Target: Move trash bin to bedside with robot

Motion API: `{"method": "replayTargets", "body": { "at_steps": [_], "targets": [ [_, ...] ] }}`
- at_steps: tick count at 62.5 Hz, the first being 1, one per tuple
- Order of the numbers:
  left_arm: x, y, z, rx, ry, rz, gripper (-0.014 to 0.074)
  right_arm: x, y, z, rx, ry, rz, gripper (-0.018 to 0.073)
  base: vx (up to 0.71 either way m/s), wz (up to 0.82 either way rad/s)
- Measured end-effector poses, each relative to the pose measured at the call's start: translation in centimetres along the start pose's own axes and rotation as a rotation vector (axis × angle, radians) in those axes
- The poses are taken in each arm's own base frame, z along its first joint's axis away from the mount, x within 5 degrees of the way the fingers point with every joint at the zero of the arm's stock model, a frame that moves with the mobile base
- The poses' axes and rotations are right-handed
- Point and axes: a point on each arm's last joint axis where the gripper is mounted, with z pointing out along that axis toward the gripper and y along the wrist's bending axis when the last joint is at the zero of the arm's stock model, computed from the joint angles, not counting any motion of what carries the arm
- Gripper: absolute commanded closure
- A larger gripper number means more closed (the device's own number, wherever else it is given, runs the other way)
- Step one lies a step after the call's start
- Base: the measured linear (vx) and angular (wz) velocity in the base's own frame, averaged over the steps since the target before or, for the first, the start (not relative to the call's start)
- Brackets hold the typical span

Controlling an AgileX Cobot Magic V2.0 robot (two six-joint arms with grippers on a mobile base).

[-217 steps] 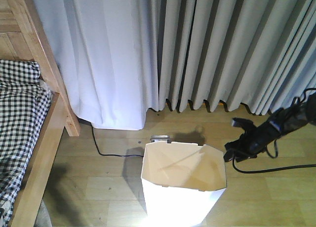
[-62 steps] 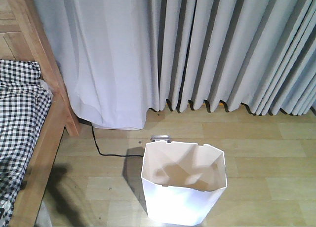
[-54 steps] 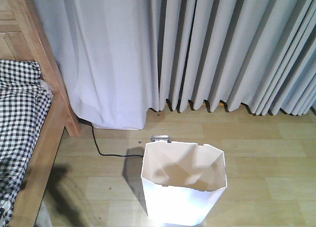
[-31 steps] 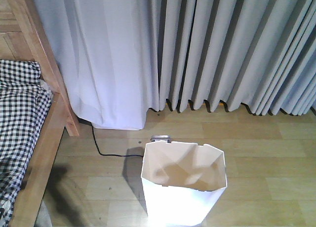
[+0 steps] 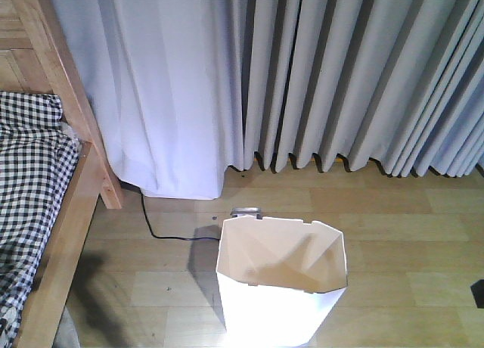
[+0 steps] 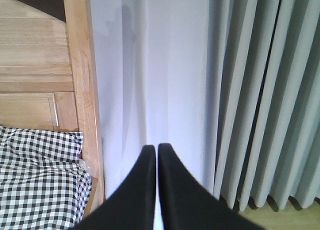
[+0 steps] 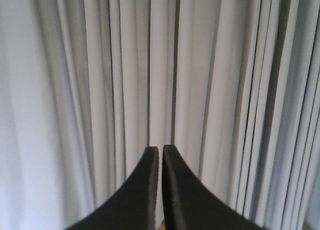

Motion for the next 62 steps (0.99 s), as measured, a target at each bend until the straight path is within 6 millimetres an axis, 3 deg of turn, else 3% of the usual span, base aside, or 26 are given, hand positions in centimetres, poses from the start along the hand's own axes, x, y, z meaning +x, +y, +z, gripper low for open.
{"method": "replayTargets", "body": {
  "at_steps": [42, 62],
  "targets": [
    [0.0, 0.0, 0.0, 0.0, 0.0, 0.0, 0.0602, 0.06, 0.39, -0.21, -0.07, -0.009, -0.056, 0.0565, 0.0, 0.0],
    [0.0, 0.0, 0.0, 0.0, 0.0, 0.0, 0.0602, 0.08, 0.44, -0.21, -0.076, -0.004, 0.014, 0.0565, 0.0, 0.0]
  ]
}}
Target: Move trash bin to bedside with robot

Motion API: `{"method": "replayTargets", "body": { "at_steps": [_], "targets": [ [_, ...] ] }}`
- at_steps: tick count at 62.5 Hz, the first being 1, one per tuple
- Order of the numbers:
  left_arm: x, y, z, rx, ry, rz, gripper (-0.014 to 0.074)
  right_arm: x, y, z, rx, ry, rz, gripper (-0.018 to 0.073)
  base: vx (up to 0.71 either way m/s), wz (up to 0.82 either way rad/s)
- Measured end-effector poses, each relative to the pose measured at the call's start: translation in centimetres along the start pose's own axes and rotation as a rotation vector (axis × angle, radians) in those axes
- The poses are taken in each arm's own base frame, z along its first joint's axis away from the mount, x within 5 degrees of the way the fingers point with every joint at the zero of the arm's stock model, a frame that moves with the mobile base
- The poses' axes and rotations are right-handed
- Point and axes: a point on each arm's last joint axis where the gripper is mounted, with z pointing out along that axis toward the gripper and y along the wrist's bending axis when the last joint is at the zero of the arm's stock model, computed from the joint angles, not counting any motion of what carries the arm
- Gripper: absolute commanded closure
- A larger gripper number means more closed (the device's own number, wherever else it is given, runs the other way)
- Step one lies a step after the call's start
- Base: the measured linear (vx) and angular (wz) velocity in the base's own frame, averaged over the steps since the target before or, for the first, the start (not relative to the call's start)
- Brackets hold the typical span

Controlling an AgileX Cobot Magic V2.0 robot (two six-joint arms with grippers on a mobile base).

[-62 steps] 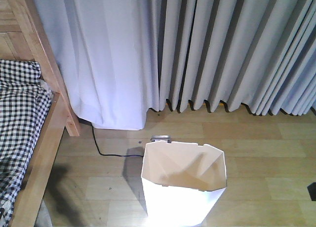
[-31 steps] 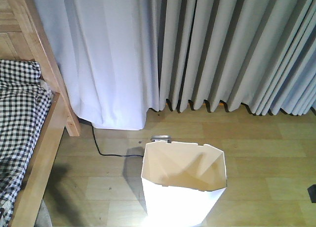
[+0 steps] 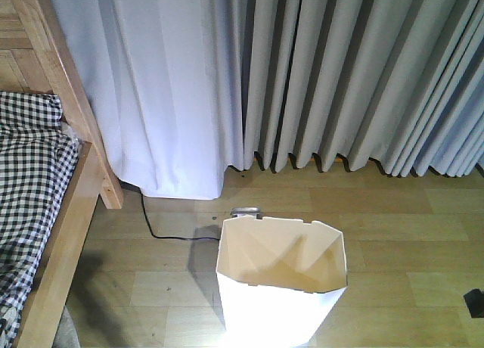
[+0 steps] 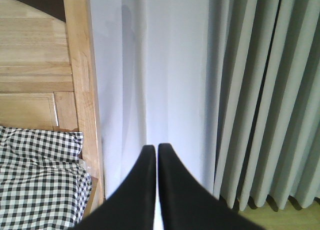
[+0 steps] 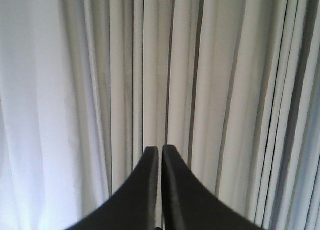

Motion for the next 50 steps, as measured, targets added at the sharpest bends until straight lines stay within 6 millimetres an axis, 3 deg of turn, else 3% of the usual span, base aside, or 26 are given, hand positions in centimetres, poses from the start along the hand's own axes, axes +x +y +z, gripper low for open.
{"method": "replayTargets", "body": {
  "at_steps": [50],
  "targets": [
    [0.0, 0.0, 0.0, 0.0, 0.0, 0.0, 0.0602, 0.02, -0.01, 0.0, 0.001, 0.002, 0.025, 0.0565, 0.0, 0.0]
  ]
}}
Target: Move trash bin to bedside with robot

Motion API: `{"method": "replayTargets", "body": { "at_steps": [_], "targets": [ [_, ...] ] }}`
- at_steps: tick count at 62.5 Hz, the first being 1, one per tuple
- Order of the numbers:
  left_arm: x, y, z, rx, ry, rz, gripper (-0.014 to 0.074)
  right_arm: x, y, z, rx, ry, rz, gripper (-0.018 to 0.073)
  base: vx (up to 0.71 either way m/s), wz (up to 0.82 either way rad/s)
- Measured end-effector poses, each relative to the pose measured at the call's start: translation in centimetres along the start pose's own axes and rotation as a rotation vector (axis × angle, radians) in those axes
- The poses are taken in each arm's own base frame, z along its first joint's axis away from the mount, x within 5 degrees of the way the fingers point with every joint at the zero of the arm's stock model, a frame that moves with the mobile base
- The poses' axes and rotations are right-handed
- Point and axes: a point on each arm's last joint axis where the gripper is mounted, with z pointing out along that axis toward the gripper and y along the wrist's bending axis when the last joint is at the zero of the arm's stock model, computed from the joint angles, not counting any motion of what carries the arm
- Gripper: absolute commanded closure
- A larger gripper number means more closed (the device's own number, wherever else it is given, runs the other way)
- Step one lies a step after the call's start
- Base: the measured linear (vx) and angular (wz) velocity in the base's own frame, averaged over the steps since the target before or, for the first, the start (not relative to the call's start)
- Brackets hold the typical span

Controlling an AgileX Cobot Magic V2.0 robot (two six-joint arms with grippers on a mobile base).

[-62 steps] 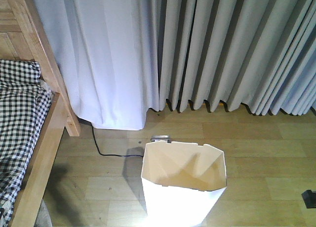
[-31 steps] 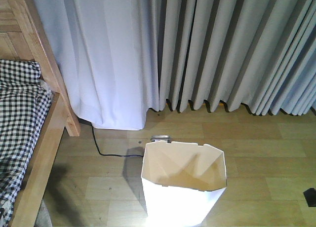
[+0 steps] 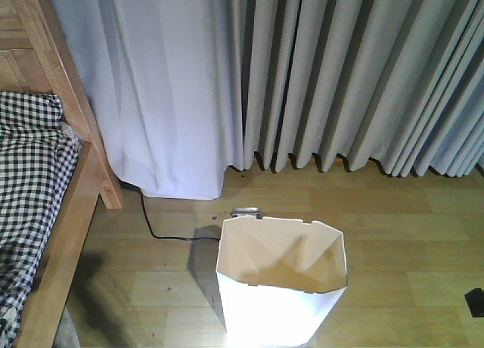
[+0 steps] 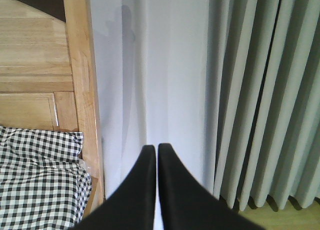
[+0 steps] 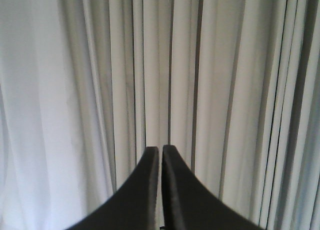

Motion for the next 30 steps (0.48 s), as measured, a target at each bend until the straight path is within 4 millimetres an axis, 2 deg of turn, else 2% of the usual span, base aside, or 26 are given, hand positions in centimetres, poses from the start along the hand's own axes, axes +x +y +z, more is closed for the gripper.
{"method": "replayTargets", "body": {
  "at_steps": [30],
  "targets": [
    [0.0, 0.0, 0.0, 0.0, 0.0, 0.0, 0.0602, 0.01, 0.0, 0.0, 0.0, 0.002, 0.002, 0.0565, 0.0, 0.0]
  ]
}}
